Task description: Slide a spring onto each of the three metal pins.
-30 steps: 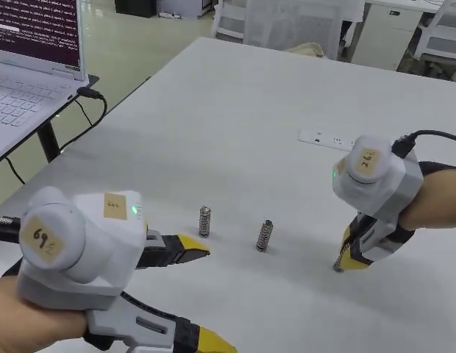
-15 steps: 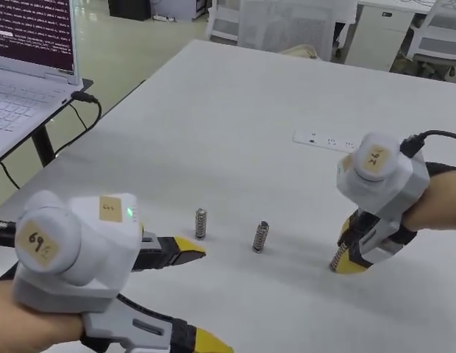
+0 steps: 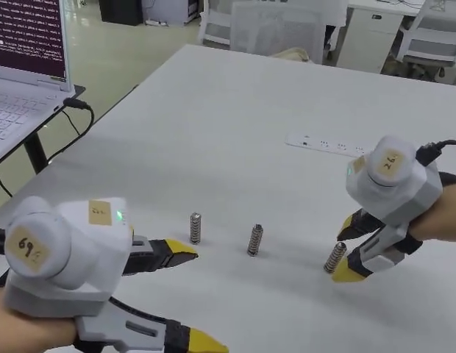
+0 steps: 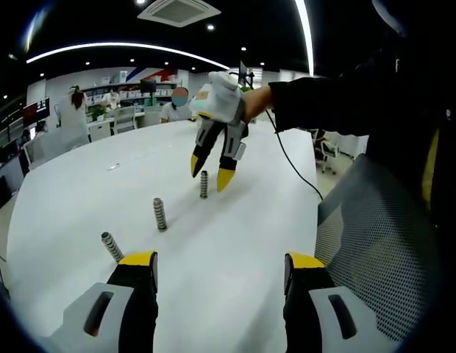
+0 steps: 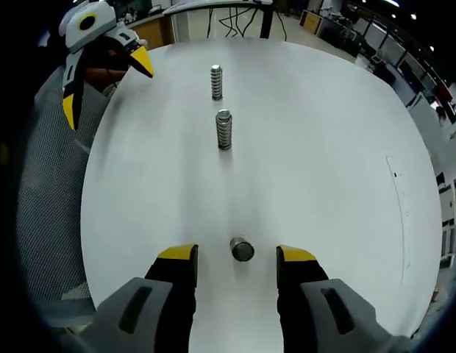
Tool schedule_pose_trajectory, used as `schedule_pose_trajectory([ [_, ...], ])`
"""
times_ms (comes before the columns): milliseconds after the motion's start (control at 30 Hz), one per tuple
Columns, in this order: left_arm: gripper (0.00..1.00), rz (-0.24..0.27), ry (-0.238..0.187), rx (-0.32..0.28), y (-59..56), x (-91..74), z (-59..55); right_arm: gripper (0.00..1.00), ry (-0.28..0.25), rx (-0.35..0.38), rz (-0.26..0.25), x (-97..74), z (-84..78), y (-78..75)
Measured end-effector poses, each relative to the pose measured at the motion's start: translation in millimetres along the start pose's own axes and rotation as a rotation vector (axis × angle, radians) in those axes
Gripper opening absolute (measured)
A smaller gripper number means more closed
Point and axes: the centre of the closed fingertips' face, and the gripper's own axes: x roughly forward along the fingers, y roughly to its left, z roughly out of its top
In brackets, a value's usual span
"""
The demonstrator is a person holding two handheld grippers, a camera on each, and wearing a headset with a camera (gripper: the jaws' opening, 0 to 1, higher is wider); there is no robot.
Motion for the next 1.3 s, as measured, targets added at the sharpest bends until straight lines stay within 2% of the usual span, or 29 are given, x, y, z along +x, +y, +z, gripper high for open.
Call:
schedule_pose_trajectory([
  [167,0.67,0.007,-0.003,-0.006,2.5,-0.4,-0.2,0.43,-0.067,0.027,-0.022,-7.8,6.8,3.3],
  [600,0.67,0.032,-0.02,-0.023,8.3,-4.5,1.5,0.45,-0.193,0.081,-0.072,-22.3,14.9,14.4],
  [1300,0.68,0.065,-0.037,-0.047,15.6,-11.2,1.8,0.48,-0.341,0.18,-0.168,-44.8,8.4,35.8],
])
